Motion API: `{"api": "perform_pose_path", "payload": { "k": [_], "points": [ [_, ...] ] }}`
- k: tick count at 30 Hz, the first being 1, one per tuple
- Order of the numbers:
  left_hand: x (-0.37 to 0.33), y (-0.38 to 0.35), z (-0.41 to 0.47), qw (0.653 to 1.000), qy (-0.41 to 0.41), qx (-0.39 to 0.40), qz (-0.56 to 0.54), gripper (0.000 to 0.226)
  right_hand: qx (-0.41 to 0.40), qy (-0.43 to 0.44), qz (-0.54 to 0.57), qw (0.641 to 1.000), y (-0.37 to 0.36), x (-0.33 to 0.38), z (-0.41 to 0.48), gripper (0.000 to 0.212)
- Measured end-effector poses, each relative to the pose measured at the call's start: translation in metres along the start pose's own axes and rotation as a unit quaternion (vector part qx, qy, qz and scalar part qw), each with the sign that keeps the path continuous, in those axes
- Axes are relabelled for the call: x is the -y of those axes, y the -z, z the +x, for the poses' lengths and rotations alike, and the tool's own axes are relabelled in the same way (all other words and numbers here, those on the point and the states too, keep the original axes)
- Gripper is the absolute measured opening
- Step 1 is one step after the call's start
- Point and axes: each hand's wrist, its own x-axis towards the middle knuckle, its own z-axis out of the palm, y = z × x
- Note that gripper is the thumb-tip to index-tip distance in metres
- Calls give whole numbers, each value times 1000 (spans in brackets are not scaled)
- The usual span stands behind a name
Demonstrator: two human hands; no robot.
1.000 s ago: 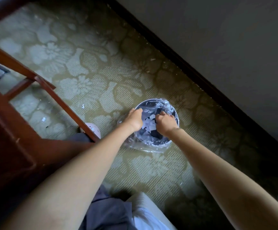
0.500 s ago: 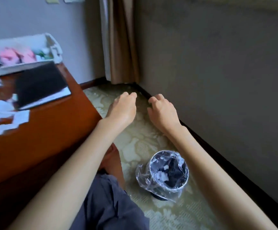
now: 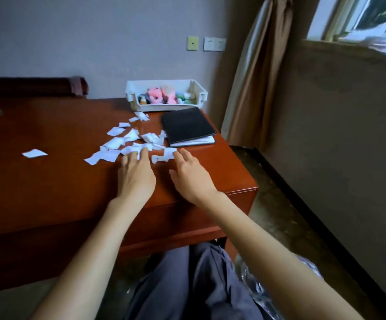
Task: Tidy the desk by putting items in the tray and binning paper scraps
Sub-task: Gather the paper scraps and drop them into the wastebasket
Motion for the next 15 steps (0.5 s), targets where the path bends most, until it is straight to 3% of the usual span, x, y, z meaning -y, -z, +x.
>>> {"api": "perform_pose_path", "payload": {
  "k": [3, 7, 11, 13, 15],
  "points": [
    [36, 4, 13, 1000, 15, -10, 12, 57, 61, -27, -21, 998, -20, 22, 24, 54],
    [68, 7, 30, 997, 50, 44, 43, 53, 64, -2, -40, 997, -38, 42, 47, 48],
    [82, 7, 52, 990, 46, 102, 81, 43, -14, 40, -46, 998, -46, 53, 65, 40],
    [87, 6, 60, 992, 41, 79, 93, 40, -63, 59, -38, 996, -47, 52, 78, 42],
    [89, 6, 66, 994, 53, 39, 92, 39, -41, 60, -2, 997, -47, 50, 91, 55]
  ]
}}
